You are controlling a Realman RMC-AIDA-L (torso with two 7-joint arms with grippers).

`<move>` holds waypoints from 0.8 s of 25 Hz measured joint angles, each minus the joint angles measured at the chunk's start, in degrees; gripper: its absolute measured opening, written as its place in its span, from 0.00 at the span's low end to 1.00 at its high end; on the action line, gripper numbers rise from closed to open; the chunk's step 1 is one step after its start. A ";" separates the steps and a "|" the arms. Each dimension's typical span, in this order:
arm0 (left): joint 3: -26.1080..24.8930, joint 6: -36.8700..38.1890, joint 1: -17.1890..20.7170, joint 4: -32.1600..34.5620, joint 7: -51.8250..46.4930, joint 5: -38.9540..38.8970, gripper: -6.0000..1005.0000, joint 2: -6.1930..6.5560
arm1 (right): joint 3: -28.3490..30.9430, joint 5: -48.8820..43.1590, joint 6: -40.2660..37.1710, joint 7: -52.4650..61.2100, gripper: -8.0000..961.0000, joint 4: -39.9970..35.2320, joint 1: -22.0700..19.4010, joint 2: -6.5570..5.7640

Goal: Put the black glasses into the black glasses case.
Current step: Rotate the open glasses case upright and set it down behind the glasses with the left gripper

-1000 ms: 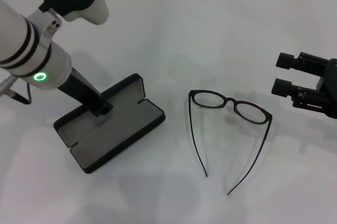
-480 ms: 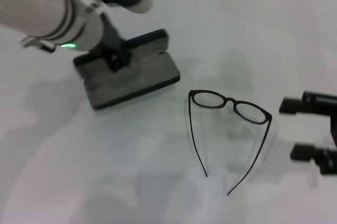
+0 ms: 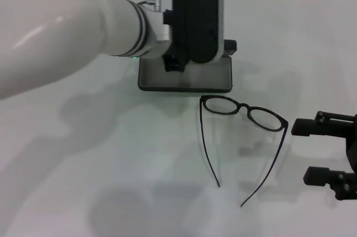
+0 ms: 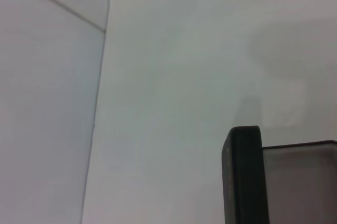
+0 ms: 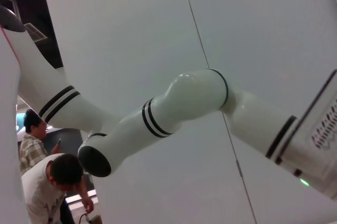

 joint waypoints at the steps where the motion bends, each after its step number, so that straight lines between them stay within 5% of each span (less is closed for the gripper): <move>1: 0.47 -0.64 -1.07 -1.69 0.08 -0.07 0.21 -0.02 | 0.00 0.08 0.13 0.00 0.75 0.11 -0.03 0.00; 6: 1.35 -2.73 -4.80 -8.40 0.11 -0.05 0.21 -0.33 | 0.09 0.26 1.47 -0.02 0.75 0.42 -0.15 0.03; 20: 1.56 -2.90 -4.87 -10.21 1.26 -1.68 0.21 -0.22 | 2.57 0.45 3.06 -0.05 0.75 0.47 0.02 -0.14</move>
